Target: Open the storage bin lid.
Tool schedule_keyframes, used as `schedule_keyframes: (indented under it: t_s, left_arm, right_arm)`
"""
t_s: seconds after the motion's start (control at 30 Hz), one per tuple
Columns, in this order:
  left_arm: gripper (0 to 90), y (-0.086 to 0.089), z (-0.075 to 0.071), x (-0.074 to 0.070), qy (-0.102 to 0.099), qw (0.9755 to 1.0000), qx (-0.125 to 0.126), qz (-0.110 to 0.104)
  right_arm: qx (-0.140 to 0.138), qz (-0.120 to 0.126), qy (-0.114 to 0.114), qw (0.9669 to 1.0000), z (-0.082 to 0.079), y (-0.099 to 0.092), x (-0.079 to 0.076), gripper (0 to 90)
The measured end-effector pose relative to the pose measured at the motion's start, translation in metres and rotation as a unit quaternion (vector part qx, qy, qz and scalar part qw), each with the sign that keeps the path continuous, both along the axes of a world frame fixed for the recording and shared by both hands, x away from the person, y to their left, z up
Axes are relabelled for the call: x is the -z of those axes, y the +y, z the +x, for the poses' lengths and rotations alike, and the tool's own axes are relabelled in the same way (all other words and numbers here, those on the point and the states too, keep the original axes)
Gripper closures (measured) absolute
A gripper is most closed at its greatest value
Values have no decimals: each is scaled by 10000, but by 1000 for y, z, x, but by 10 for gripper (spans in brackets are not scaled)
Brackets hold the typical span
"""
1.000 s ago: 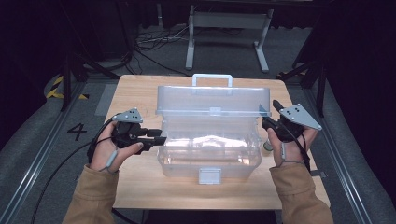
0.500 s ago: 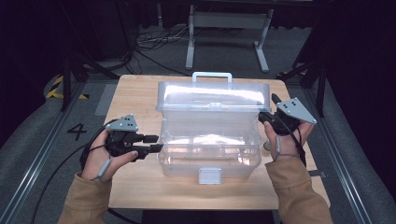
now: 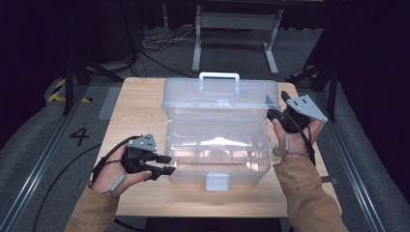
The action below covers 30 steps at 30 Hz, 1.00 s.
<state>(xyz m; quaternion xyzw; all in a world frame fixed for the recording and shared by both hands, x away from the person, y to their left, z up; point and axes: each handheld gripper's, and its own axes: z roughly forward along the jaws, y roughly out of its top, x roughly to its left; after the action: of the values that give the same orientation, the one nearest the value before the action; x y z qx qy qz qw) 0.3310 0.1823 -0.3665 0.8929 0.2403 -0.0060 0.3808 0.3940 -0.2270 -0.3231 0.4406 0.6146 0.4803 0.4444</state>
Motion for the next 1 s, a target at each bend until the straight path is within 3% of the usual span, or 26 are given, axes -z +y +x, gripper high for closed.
schedule_keyframes:
  t_s: [0.27,0.63,0.83,0.93,1.0]
  left_arm:
    - [576,-8,3,13,-18,9998,114,183]
    - [583,-22,9,28,11,9991,273,323]
    - [645,-27,9,32,-61,9987,323,381]
    - [644,-29,9,35,-15,9983,371,450]
    - [675,-31,10,36,89,9987,344,367]
  right_arm:
    - [161,43,-151,9997,4,2,0,484]
    - [164,-5,-91,9998,9,2,-3,475]
    - [137,21,-14,9999,12,1,-5,477]
    - [133,12,8,9999,13,1,-6,474]
    - [186,-23,-28,9998,14,2,-6,467]
